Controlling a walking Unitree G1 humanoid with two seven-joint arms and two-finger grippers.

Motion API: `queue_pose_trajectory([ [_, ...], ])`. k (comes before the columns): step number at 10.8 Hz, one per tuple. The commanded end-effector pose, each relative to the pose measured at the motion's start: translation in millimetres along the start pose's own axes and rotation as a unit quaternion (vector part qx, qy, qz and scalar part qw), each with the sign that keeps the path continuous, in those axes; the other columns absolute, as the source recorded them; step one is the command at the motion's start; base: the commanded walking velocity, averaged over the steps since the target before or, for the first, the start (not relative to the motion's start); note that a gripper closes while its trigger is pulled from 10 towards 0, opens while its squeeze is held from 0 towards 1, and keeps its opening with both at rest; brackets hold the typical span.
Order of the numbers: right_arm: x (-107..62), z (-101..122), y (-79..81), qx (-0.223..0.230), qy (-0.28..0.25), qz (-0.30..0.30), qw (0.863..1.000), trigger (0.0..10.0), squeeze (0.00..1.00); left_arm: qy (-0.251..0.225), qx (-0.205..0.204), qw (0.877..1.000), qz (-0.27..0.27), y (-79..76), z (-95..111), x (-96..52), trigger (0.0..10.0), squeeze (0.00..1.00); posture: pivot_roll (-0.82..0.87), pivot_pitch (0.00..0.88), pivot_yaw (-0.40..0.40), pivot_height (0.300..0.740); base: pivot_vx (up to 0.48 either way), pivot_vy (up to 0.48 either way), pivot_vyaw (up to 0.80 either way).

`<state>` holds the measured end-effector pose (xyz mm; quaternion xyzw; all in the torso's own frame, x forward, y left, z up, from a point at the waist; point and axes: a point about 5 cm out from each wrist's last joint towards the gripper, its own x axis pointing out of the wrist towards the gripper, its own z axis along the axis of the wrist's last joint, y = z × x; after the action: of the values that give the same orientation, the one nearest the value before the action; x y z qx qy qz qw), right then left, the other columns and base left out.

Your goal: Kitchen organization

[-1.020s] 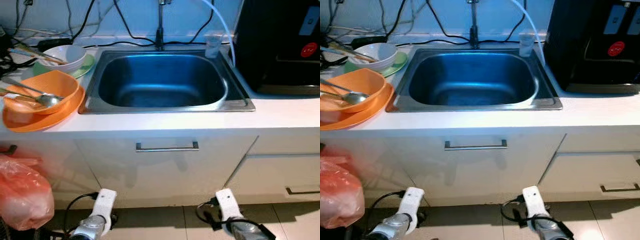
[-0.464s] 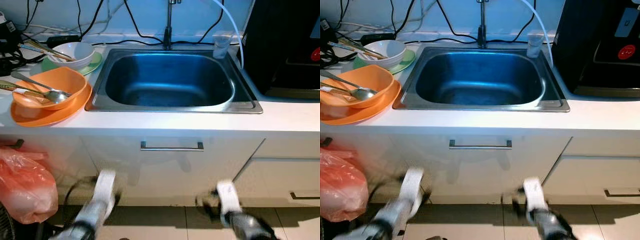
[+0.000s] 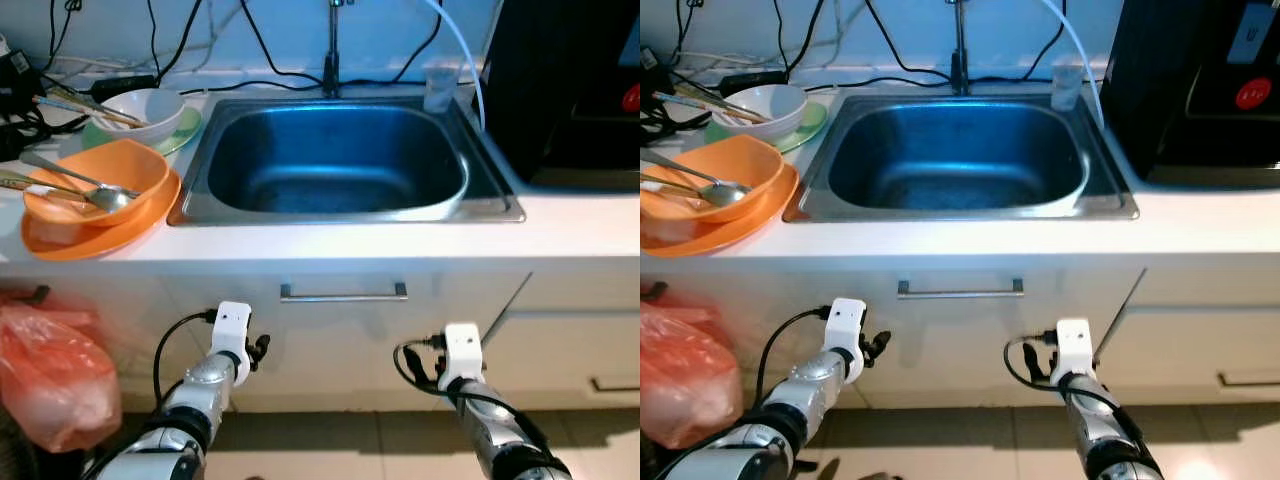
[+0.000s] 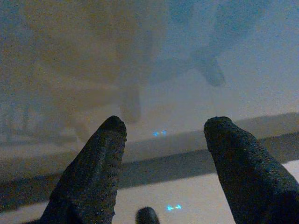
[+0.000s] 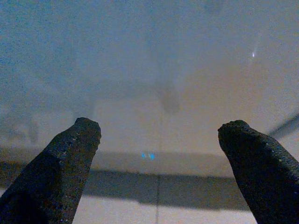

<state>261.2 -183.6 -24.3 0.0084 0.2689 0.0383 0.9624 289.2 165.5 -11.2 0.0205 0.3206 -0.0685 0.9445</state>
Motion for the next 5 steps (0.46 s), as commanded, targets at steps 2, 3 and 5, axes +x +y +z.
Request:
queue_pose_trajectory([
  [2,-9.3,38,-10.8,0.024,-0.106,-0.022,0.994,10.0,0.00,-0.084,0.038,0.996,0.006,20.7,28,-17.0,10.0,0.00,-0.01,0.000,0.093,0.740,0.000,0.000,0.00],
  [3,-17.5,52,-9.0,0.017,-0.141,-0.025,0.990,10.0,0.00,-0.139,0.046,0.989,-0.004,20.2,43,-29.2,10.0,0.00,0.00,0.000,0.083,0.740,0.000,0.000,0.00],
  [5,-35.4,78,5.9,-0.019,-0.188,-0.003,0.982,10.0,0.00,-0.262,0.060,0.961,-0.064,3.6,73,-53.7,10.0,0.00,0.01,0.000,0.065,0.740,0.000,0.000,0.00],
])
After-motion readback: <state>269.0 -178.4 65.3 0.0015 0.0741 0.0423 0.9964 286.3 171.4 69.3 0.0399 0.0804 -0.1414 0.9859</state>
